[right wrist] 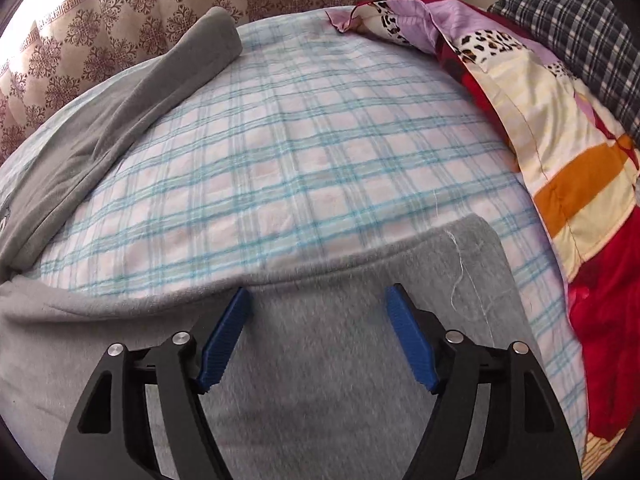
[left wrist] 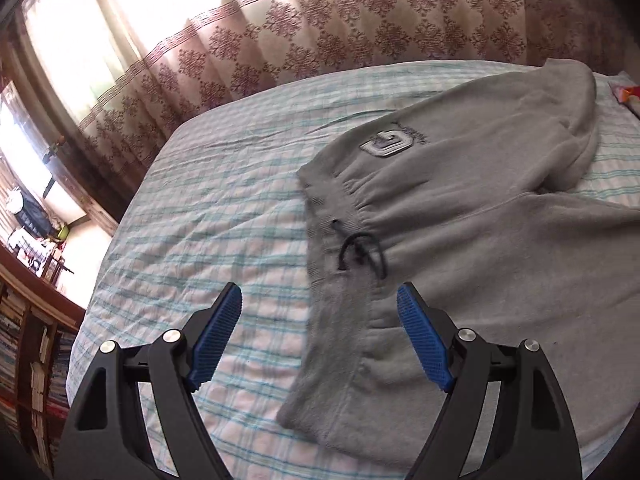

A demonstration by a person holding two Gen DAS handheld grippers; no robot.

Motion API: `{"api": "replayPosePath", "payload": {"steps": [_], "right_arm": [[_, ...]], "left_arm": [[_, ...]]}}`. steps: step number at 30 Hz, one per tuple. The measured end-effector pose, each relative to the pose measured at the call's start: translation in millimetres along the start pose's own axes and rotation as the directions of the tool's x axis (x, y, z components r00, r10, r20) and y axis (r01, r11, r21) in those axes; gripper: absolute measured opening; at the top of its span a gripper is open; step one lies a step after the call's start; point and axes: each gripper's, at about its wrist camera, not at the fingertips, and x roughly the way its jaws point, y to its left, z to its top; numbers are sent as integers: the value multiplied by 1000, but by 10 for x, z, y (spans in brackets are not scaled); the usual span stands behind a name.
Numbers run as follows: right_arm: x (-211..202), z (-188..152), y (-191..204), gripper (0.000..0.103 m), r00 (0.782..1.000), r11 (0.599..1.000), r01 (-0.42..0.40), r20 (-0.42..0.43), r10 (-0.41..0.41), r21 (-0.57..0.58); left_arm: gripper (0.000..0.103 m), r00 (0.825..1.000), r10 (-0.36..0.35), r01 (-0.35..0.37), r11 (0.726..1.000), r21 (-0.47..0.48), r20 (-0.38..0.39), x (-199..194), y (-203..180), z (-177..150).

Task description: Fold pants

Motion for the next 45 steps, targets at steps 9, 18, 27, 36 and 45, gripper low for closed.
{"api": "replayPosePath", "payload": {"steps": [9, 18, 27, 36, 45], "right_arm": [[-220, 57, 134, 81, 994, 998, 54, 100, -55, 14], [-460, -304, 734, 81, 984, 981, -177, 22, 179, -79], [-81, -183, 1179, 82, 984, 975, -176, -14, 176, -137], [12, -166, 1259, 88, 989, 976, -140, 31, 147, -164], [0, -218, 1283, 88, 990, 978, -124, 49, 134, -166]], "left_arm": [[81, 947, -322, 319, 928, 193, -16, 69, -1391, 252], [81, 913, -399, 407, 885, 225, -83, 484, -2378, 546], [89, 933, -352, 361, 906, 222, -81, 799, -2532, 705], [89, 894, -439, 447, 875, 188, -83, 749, -2285, 803], [90, 823, -560, 568, 815, 116, -98, 756, -1757, 959]]}}
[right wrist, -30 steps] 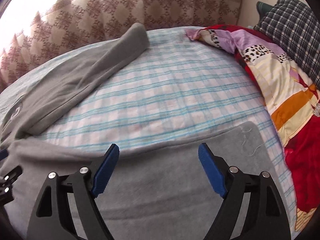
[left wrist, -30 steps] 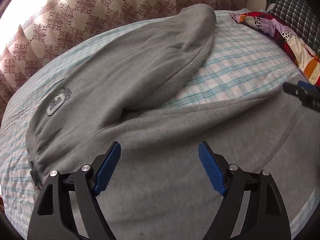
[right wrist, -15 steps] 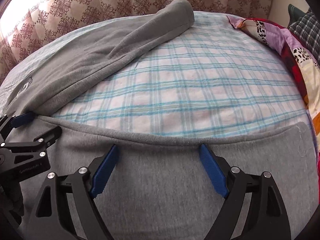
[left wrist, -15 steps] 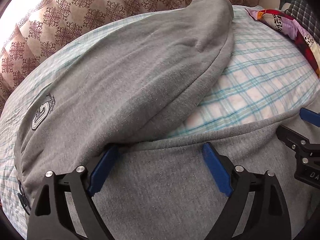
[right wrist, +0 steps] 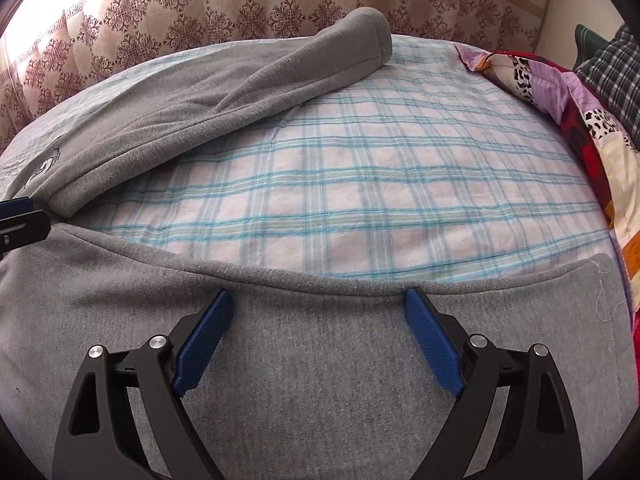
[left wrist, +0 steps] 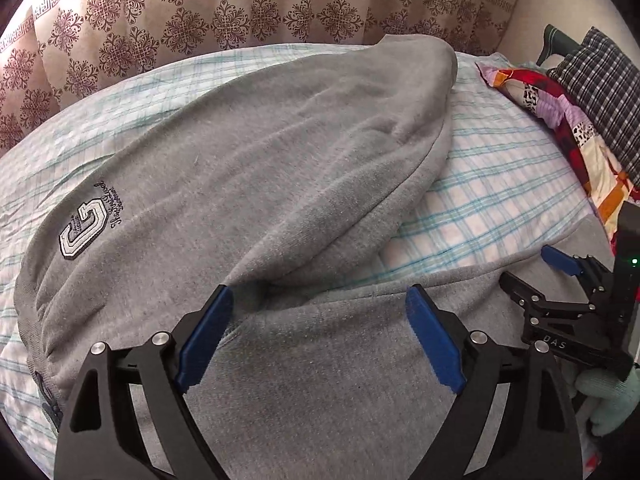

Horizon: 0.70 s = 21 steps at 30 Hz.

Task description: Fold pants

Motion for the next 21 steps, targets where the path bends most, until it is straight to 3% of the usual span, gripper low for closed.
{"api": "replayPosePath", "payload": {"steps": [4, 7, 10, 21], "right_arm": [[1, -4, 22, 88, 1000, 1000, 12, 1, -12, 0], [-5, -1, 18, 88, 1000, 1000, 14, 2, -14, 1], [-4, -1, 16, 88, 1000, 1000, 16, 1, -16, -1], [3, 10, 33, 89, 1000, 1000, 31, -1, -31, -2]], "left_arm": [[93, 1000, -3, 3, 1000, -12, 7, -81, 126, -9], [93, 997, 63, -64, 998, 11, 45, -132, 282, 0], [93, 991, 128, -127, 992, -26, 42, -130, 552, 34], [93, 948, 317, -306, 934, -184, 35, -224, 1742, 76]]}}
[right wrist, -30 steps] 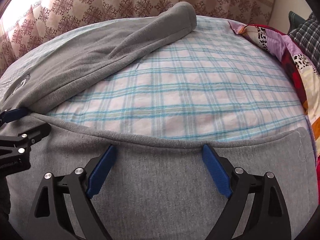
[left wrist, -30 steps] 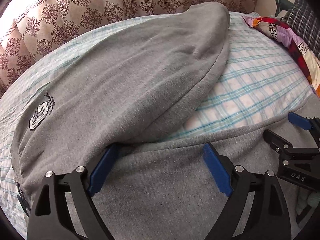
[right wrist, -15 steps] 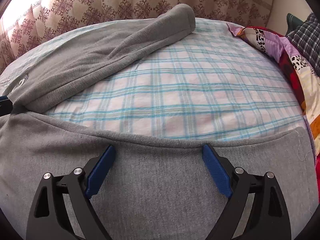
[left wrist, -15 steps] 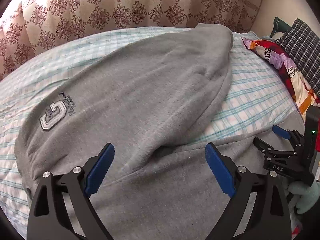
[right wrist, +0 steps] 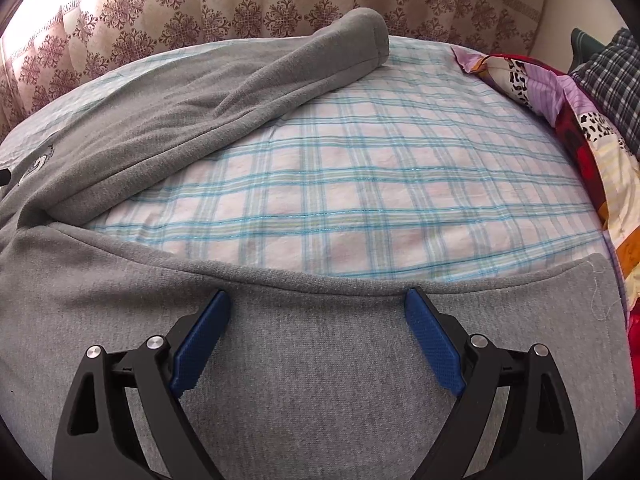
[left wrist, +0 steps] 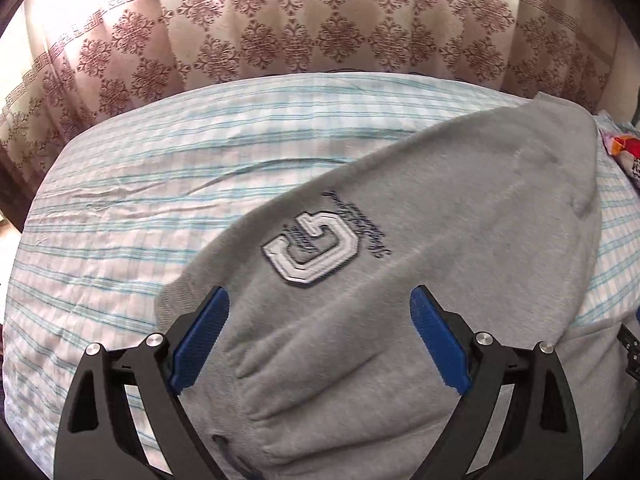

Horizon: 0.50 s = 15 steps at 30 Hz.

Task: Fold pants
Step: 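Grasp the pants near the G logo with the left gripper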

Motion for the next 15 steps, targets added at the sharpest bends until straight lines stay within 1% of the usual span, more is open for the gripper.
{"api": "replayPosePath", "payload": {"steps": [5, 11, 12, 15], "right_arm": [[0, -4, 13, 89, 1000, 1000, 11, 0, -11, 1], [7, 0, 10, 90, 1000, 1000, 14, -1, -14, 2], [9, 1, 9, 90, 1000, 1000, 15, -2, -15, 3], [10, 1, 8, 91, 1000, 1000, 15, -2, -15, 2]], "left_arm": [[93, 999, 42, -43, 998, -55, -9, 140, 391, 65], [93, 996, 87, -89, 994, -70, -32, 369, 721, 142], [93, 995, 87, -90, 993, -73, -42, 420, 768, 149], [93, 996, 52, -56, 996, -62, -72, 582, 863, 174]]}}
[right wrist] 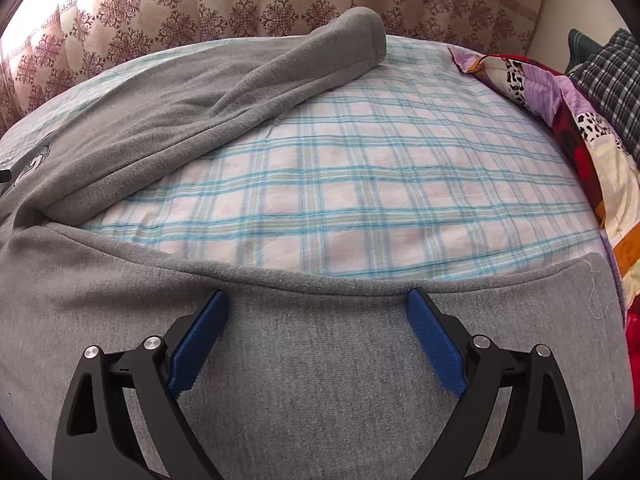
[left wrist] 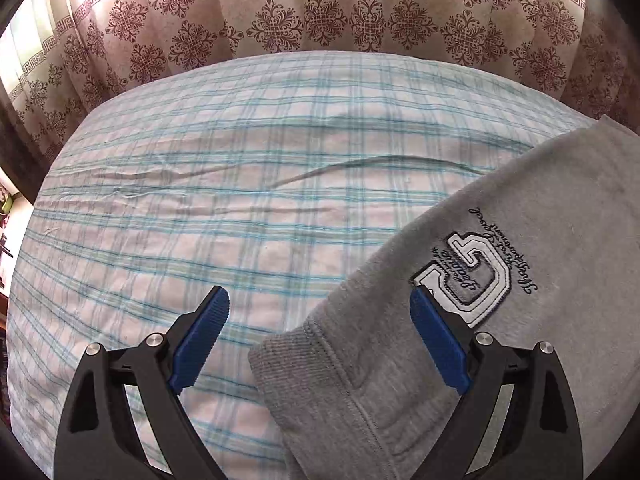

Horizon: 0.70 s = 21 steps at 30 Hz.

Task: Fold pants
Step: 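Grasp the pants near the G logo with the left gripper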

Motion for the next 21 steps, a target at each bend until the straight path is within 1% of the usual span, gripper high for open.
{"api": "replayPosePath", "payload": {"steps": [2, 4, 6, 7, 8, 9, 10, 11, 12, 14, 19, 21], "right_arm": [[0, 0, -3, 91, 1000, 1000, 0, 0, 0, 1], [1, 0, -4, 91, 1000, 1000, 0, 0, 0, 0], [1, 0, -5, 91, 1000, 1000, -1, 0, 1, 1], [0, 0, -2, 92, 1000, 1000, -1, 1, 1, 0], [1, 1, -3, 92, 1000, 1000, 0, 1, 0, 1], [0, -1, -3, 92, 1000, 1000, 2, 2, -2, 1], [8, 2, -4, 92, 1000, 1000, 3, 1, -3, 3], [9, 4, -7, 92, 1000, 1000, 5, 1, -5, 3], [14, 8, -10, 92, 1000, 1000, 6, 0, -6, 3], [16, 19, -13, 92, 1000, 1000, 7, -5, -7, 4], [10, 130, -36, 92, 999, 999, 4, -40, -2, 31], [-15, 234, -35, 92, 999, 999, 6, -32, -5, 32]], "left_arm": [[93, 998, -57, 58, 998, 19, -28, 105, 22, 26], [88, 994, -96, 98, 994, 46, -47, 191, 24, 36], [75, 990, -131, 134, 987, 86, -48, 219, -6, 38], [70, 988, -147, 151, 983, 107, -44, 208, -31, 32], [57, 985, -168, 172, 978, 122, -45, 188, -54, 41], [47, 983, -181, 185, 973, 134, -44, 166, -80, 39], [40, 984, -176, 180, 972, 149, -38, 145, -110, 35], [29, 984, -177, 181, 971, 159, -39, 130, -135, 35], [21, 983, -179, 182, 970, 160, -36, 104, -149, 33], [14, 983, -184, 185, 970, 157, -24, 21, -191, 17], [10, 975, -222, 212, 956, 204, 26, -407, -334, -143], [8, 965, -260, 243, 943, 228, 46, -627, -398, -245]]}}
